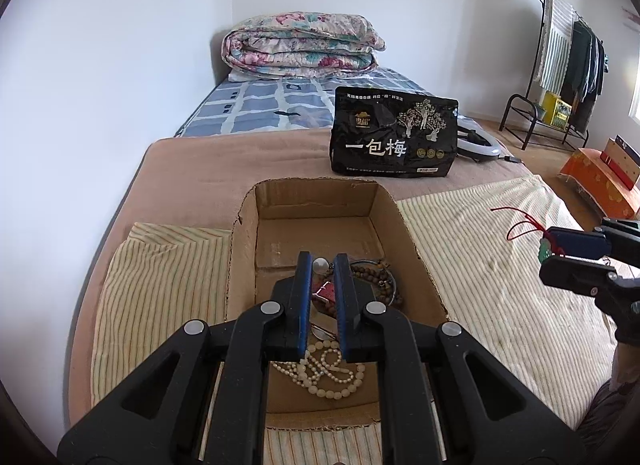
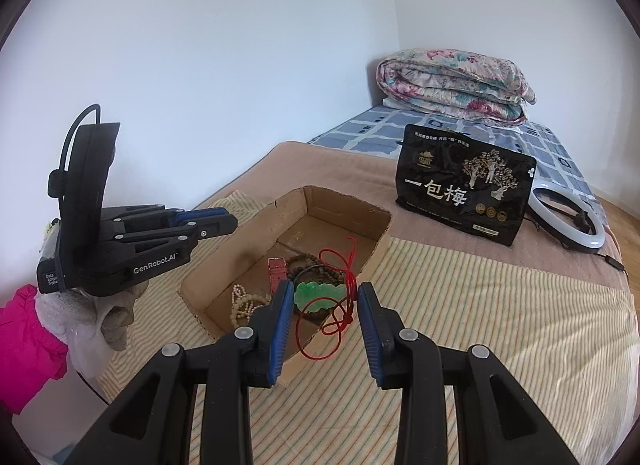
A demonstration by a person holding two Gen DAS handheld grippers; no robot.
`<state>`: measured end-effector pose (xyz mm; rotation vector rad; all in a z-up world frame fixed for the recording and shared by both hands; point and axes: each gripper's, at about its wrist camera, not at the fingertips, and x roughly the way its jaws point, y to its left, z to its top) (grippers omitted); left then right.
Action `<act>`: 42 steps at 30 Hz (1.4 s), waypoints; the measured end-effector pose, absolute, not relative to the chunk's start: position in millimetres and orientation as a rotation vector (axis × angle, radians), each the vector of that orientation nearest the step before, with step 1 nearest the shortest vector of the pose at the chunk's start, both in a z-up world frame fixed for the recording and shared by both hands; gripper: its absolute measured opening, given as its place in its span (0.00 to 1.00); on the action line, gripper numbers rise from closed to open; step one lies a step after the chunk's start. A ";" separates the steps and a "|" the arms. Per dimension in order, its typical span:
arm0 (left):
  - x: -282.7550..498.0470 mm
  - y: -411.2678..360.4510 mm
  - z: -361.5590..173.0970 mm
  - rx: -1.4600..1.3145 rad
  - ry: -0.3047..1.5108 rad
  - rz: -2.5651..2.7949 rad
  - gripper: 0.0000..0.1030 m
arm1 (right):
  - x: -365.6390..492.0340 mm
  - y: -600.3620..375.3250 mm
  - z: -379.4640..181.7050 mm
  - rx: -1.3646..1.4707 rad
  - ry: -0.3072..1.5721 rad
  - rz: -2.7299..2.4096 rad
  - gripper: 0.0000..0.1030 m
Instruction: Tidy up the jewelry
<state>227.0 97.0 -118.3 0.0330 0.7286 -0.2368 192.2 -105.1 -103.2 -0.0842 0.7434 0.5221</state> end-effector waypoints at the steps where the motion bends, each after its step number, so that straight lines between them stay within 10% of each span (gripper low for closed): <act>1: 231.7 97.8 -119.9 0.030 0.733 -0.236 0.09 | 193.8 -101.6 -105.9 -0.086 0.749 0.525 0.32; 22: 285.7 104.1 -151.4 -0.006 0.804 -0.248 0.09 | 221.2 -59.3 -149.7 -0.094 0.828 0.544 0.34; 27: 287.2 102.7 -151.7 -0.006 0.806 -0.246 0.09 | 219.4 -57.4 -147.0 -0.103 0.810 0.528 0.53; 35: 284.5 103.9 -147.3 -0.016 0.796 -0.239 0.31 | 214.6 -57.4 -142.2 -0.104 0.798 0.520 0.61; 42: 272.5 104.9 -136.7 -0.018 0.778 -0.230 0.31 | 205.8 -59.4 -135.0 -0.112 0.786 0.509 0.68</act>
